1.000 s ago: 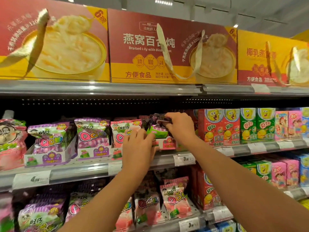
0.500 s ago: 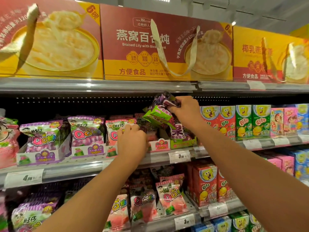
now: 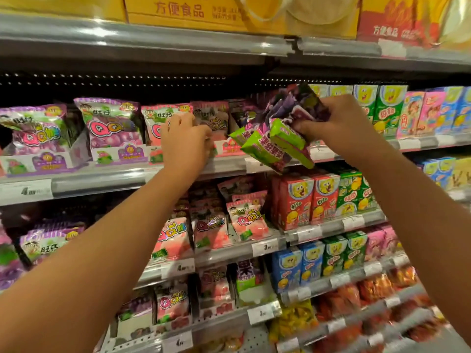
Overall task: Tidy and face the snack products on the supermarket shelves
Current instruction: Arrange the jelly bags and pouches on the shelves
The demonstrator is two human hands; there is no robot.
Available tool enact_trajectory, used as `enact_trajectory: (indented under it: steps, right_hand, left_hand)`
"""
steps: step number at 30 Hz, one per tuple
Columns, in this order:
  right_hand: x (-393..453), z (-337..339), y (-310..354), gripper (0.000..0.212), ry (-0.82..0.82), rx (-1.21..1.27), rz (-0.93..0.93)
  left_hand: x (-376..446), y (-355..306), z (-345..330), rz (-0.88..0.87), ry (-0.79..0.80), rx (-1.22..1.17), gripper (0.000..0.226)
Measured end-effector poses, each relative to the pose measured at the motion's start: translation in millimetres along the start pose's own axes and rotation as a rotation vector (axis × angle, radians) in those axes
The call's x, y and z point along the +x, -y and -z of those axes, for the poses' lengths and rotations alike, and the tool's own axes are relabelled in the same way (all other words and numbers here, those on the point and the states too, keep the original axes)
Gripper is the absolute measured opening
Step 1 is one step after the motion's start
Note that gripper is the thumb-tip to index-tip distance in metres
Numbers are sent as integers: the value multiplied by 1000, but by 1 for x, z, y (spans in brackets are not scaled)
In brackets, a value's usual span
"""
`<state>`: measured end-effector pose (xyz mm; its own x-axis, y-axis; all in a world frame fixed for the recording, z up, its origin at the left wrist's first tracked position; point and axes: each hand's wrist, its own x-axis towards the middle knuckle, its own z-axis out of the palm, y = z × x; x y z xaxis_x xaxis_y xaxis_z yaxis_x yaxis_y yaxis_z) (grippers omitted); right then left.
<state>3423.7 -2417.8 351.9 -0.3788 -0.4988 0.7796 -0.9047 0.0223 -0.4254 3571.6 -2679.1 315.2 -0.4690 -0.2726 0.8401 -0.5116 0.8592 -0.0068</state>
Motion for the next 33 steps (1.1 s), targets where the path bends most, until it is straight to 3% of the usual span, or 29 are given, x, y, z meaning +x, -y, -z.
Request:
enact_trajectory:
  steps: [5,9,13,15,16,18,21,24,28,33]
  right_hand:
    - [-50,-7,-8,23,214,-51,-51]
    - [-87,-33,-25,28,389,-51,-161]
    - [-123,-62,-38,27,495,-65,-155]
    - [-138,-78,-44,34,515,-74,-134]
    - [-144,-86,-44,35,527,-78,-118]
    - [-157,-100,-47,15,544,-57,-117]
    - [-171,-120,-51,32,496,-39,-119]
    - [-180,-139,-51,36,417,-82,-129]
    - [-184,-155,-53,25,360,5,-185]
    - [-173,-164,-51,31,413,139,-275]
  left_hand:
    - [-56,-16,6,-159,-158,-245,18]
    - [-133,-44,2,-41,164,-635,19]
    - [-194,-58,-5,231,570,-1020,49]
    - [-217,-62,-12,299,757,-1091,51]
    - [-226,-61,-16,345,819,-1125,51]
    - [-244,-58,-25,491,923,-1234,67]
    - [-257,-52,-35,709,1024,-1336,95]
    - [-260,-53,-35,709,1023,-1360,71]
    - [-266,-52,-41,724,884,-1347,66]
    - [-274,-44,-49,830,695,-1346,56]
